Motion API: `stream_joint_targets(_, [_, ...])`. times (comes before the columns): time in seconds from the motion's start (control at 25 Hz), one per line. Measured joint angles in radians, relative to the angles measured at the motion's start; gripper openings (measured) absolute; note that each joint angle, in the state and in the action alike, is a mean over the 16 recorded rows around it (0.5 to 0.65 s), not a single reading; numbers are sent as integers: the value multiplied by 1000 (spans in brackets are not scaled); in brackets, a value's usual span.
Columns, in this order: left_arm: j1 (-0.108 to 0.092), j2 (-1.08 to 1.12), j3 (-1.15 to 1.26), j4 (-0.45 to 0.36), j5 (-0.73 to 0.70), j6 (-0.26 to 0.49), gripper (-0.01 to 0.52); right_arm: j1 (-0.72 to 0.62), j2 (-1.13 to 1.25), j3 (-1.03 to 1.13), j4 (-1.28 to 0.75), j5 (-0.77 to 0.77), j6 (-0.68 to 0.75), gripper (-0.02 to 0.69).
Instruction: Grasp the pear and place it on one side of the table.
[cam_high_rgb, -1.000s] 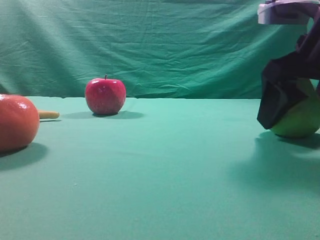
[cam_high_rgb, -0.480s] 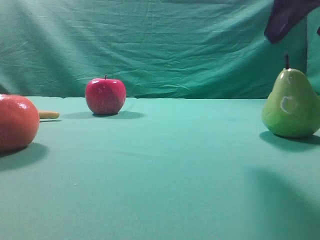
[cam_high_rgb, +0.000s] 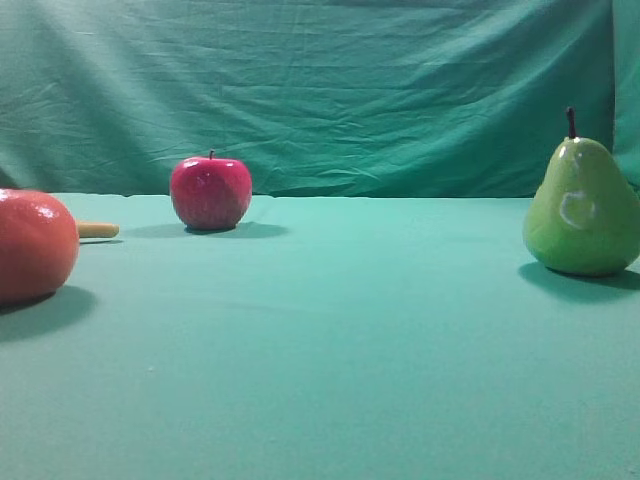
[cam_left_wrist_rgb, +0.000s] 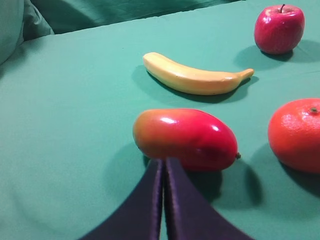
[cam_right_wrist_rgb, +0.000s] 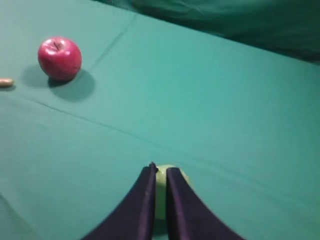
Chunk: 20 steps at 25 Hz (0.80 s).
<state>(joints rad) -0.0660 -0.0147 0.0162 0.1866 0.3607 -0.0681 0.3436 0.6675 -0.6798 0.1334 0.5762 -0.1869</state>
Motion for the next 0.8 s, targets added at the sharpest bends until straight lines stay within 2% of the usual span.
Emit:
stream_joint_targets(0.4, [0,0,0,0,0,0,0,-10,-189,21,19,91,-31,28])
stream_joint_targets(0.8, [0,0,0,0,0,0,0,-139,-406,257,53,0,-92,0])
